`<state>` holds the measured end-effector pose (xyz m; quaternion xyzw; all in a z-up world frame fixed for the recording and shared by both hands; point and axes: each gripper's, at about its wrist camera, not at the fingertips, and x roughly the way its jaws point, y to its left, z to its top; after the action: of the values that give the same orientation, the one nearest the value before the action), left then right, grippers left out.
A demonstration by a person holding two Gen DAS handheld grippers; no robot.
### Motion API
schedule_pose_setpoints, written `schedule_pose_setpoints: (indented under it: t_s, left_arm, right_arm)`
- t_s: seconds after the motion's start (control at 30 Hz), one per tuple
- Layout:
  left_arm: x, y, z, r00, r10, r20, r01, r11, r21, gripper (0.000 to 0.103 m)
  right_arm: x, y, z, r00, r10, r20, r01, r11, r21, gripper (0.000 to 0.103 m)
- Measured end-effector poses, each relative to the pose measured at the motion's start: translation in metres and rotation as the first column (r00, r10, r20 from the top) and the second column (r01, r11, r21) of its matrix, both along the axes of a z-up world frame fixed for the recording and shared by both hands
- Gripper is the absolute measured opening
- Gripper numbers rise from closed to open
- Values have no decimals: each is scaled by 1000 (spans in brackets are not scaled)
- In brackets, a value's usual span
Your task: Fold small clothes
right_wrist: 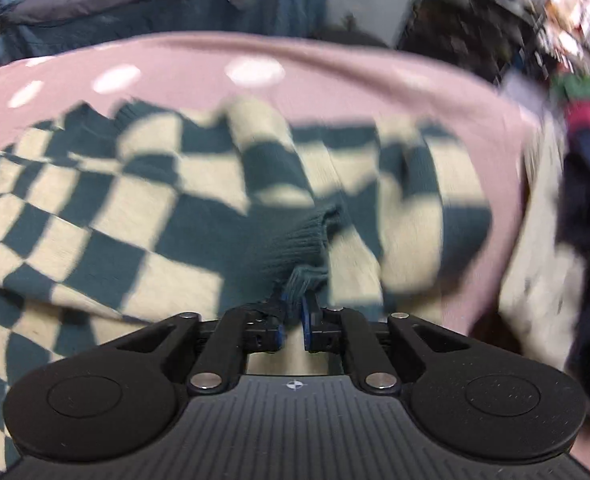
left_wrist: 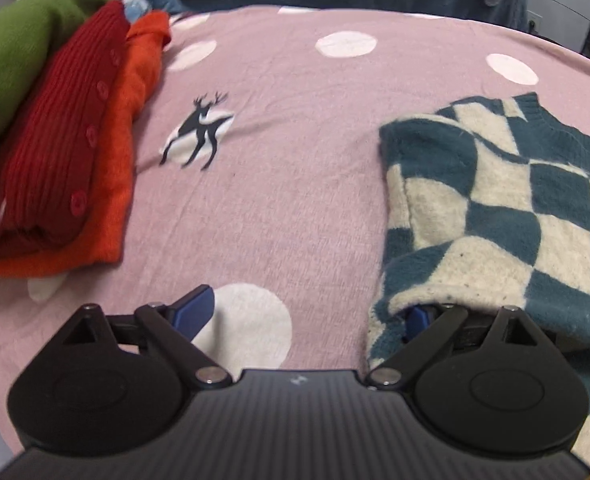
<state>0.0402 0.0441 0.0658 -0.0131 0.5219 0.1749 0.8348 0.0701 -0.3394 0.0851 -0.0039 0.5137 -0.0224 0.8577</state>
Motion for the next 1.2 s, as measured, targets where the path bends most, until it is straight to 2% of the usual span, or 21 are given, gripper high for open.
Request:
schedule_pose_setpoints:
  t_s: [0.07,0.2,0.3,0.33,0.37,0.47,0.57,0.6,0.67,0.73,0.8,0.83,0.9,1.0,1.1,1.13,1.2]
  left_arm:
    - [1,4,-1,1000,3,-7,-3,1000,-5,99]
    - [4,8,0,999,-36,-20,36,999,-6,102]
    - [2,13,3,998,-51,-42,49,998,-48,103]
    - [0,16,6,998,-53,-45,50,996,-68,103]
    - [-3,18,9,998,-52,-45,48,995,-87,103]
    - [-16,24,24,998,-53,-15,50,991,-122,103]
    - [-25,25,36,998,-66,-11,64,991,-114,103]
    - [-27,25,39,997,-70,-14,68,993,-94,103]
    - [-28,27,42,997,-56,-44,56,998,-8,103]
    - [-28,41,43,997,-19,-75,21,999,32,103]
    - [-31,55,49,998,25,-59,-25,1000,-3,103]
    - [-34,59,53,998,41,-44,-42,999,-21,103]
    - [-37,62,57,998,53,-36,-54,998,-35,103]
    - [-40,55,55,998,33,-53,-35,999,-33,103]
    - [-41,40,51,998,-2,-70,-1,999,-49,103]
    - [-40,35,51,997,-18,-70,14,998,-55,103]
    - [-38,25,51,996,-46,-72,41,997,-68,103]
  right_arm:
    - [-4,-7,2,999,-41,21,40,997,72,30]
    - [-12,-4,16,997,-28,67,25,999,32,35]
    - [-25,-19,30,986,-91,141,83,995,62,51]
    - [-30,-26,34,981,-117,156,108,992,63,61]
    - [-35,-33,37,976,-142,168,133,989,61,64]
    - [-47,-60,35,966,-216,141,205,975,87,64]
    - [-55,-77,28,960,-257,114,237,958,161,65]
    - [-55,-78,27,961,-252,111,229,956,185,65]
    - [-53,-72,26,970,-220,98,197,959,204,65]
    - [-52,-63,24,970,-233,71,222,965,141,65]
    - [-53,-64,18,947,-319,37,316,946,68,65]
    - [-56,-69,16,934,-356,22,353,932,85,65]
    - [-61,-79,8,924,-382,-23,379,908,180,65]
    - [-63,-78,-9,926,-362,-107,377,904,204,65]
    - [-70,-79,-14,924,-375,-78,382,891,246,71]
    - [-69,-78,-14,927,-366,-79,374,890,261,70]
    - [-66,-77,-16,944,-313,-107,331,886,325,19]
